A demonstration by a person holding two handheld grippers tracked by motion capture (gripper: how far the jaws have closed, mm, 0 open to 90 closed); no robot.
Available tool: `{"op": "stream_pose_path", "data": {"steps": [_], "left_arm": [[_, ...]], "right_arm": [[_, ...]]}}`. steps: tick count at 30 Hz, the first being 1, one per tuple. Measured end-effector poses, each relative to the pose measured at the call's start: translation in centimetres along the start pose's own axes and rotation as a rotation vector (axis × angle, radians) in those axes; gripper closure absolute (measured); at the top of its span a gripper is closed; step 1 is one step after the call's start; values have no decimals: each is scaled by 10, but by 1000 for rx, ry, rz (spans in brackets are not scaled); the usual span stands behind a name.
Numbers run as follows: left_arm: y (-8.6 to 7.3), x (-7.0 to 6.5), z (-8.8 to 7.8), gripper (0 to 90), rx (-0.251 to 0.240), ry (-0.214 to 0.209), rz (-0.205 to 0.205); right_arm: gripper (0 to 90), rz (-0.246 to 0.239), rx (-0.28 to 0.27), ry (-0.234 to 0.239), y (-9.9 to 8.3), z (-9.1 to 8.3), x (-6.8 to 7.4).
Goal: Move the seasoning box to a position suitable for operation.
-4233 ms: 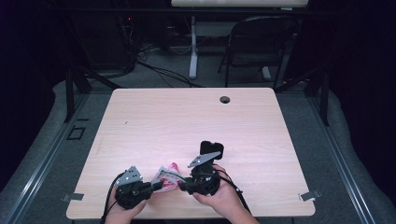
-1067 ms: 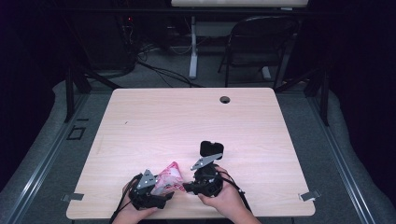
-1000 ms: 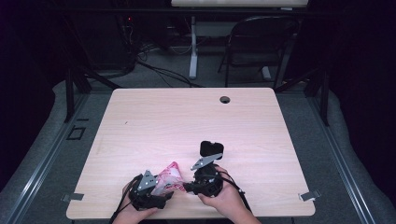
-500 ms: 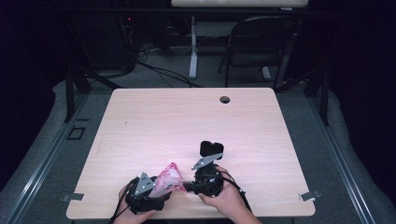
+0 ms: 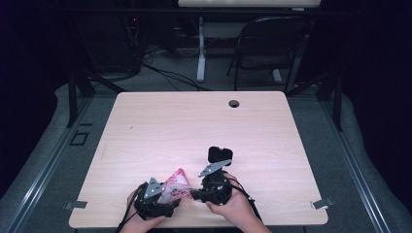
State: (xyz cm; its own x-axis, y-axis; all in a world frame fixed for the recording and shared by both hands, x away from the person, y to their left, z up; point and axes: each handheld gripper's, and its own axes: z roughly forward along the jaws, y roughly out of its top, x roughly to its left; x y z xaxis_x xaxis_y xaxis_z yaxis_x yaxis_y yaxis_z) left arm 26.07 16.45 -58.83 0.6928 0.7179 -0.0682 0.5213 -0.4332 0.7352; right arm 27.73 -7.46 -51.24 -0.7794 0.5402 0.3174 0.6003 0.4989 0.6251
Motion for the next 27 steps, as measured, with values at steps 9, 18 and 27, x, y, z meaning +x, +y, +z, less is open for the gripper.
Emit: {"op": "stream_pose_path", "data": {"steps": [9,18,27], "left_arm": [[1,1,1,153,18,-13,7],[0,1,1,256,7,31,12],[0,-1,0,307,14,49,39]], "right_arm": [[895,-5,4,1,0,0,0],[895,-1,-2,6,0,1,1],[895,-1,-2,6,0,0,1]]}}
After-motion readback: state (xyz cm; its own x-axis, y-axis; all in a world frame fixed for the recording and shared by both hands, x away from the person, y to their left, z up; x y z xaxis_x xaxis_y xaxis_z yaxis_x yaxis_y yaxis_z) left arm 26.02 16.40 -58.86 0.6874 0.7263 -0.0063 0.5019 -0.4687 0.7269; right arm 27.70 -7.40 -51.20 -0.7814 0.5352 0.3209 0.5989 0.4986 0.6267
